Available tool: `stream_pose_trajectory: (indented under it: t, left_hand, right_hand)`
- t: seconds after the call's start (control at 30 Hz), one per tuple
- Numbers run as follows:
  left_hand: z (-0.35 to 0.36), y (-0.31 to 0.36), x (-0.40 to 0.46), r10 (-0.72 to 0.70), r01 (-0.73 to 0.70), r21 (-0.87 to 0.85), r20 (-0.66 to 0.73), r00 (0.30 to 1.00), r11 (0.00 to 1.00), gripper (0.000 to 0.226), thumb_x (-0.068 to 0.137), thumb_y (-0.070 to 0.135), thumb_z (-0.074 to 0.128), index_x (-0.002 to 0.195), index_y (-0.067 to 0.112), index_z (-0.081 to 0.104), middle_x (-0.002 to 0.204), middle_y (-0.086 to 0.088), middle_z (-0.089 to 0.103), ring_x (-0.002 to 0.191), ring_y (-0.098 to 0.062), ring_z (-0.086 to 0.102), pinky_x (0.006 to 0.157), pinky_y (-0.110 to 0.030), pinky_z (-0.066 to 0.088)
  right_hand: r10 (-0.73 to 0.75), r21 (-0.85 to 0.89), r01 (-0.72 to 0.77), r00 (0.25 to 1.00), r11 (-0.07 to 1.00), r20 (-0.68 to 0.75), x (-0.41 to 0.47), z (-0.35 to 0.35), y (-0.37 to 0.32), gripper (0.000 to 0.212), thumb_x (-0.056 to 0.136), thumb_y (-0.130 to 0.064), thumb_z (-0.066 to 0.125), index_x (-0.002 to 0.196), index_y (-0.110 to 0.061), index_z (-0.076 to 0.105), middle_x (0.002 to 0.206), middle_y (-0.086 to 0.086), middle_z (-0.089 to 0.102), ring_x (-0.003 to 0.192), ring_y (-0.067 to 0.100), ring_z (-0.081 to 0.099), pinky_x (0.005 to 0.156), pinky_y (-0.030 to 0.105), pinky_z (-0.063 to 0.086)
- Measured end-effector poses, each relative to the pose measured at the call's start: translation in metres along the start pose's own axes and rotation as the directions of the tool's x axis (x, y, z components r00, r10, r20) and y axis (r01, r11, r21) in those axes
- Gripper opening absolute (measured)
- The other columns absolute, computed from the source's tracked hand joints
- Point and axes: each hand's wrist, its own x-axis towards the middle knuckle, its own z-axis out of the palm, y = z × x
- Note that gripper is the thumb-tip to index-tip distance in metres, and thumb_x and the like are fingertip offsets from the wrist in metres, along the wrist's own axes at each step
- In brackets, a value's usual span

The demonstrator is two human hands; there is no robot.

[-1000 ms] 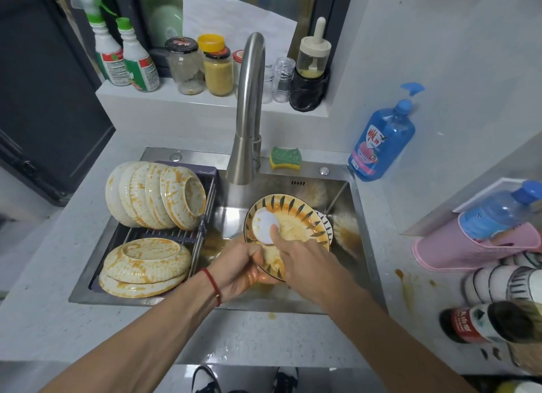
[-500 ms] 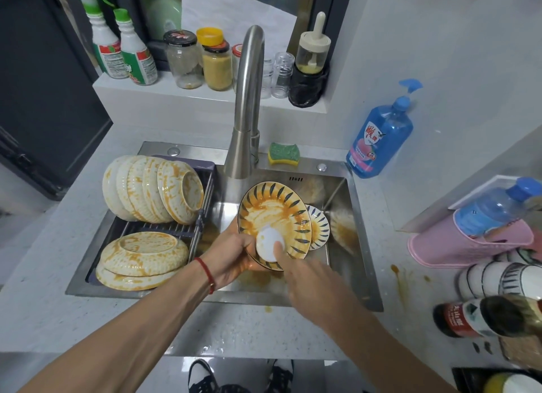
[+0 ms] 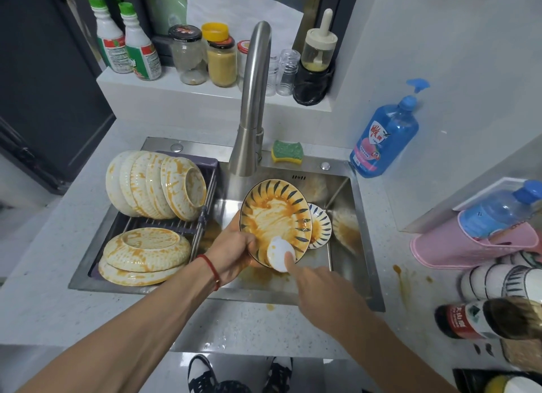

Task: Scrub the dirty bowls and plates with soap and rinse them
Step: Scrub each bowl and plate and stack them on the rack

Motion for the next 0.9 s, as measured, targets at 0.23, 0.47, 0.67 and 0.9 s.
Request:
stream_pose_trajectory:
  t: [0.23,0.47,0.67,0.9]
  left_hand:
    - [0.006,-0.007,-0.008,-0.071,0.073,-0.012,0.122,0.990,0.997,0.076,0.065,-0.021,0.041,0.130,0.013,0.060,0.118,-0.018,0.072,0.106,-0.042,0.070,0.068,-0.064,0.061]
    - [-0.005,0.003,-0.007,-0.164,0.197,-0.127,0.234,0.958,0.972,0.051,0.077,-0.011,0.035,0.119,0.000,0.061,0.103,-0.021,0.074,0.092,-0.034,0.073,0.077,-0.060,0.062]
    - [-0.013,-0.002,-0.001,-0.146,0.168,-0.198,0.121,0.982,0.966,0.049,0.090,0.011,0.039,0.135,0.004,0.057,0.124,-0.020,0.072,0.113,-0.044,0.069,0.088,-0.073,0.053]
    - [0.008,-0.006,0.000,-0.088,0.086,0.047,0.034,0.996,0.995,0.059,0.078,-0.022,0.033,0.122,0.009,0.057,0.120,-0.018,0.070,0.095,-0.038,0.076,0.083,-0.075,0.054]
  right_hand:
    - [0.176,-0.021,-0.182,0.971,0.983,-0.164,0.036,-0.043,0.009,0.070,0.103,-0.009,0.041,0.163,-0.022,0.008,0.081,-0.003,0.051,0.064,0.010,0.048,0.048,0.024,0.031]
    - [-0.058,0.113,0.072,0.991,0.991,-0.118,0.040,-0.034,-0.032,0.070,0.103,-0.018,0.048,0.161,-0.030,0.011,0.078,0.003,0.051,0.069,0.024,0.047,0.064,0.038,0.037]
    - [-0.160,-0.028,0.160,0.987,0.987,0.015,0.003,-0.023,-0.007,0.071,0.104,-0.013,0.044,0.161,-0.030,0.005,0.085,-0.003,0.050,0.073,0.014,0.049,0.063,0.030,0.040]
    - [0.063,-0.004,-0.063,0.997,0.998,-0.048,0.026,-0.034,0.016,0.065,0.105,-0.015,0.039,0.162,-0.028,0.012,0.088,-0.002,0.047,0.077,0.019,0.046,0.067,0.032,0.038]
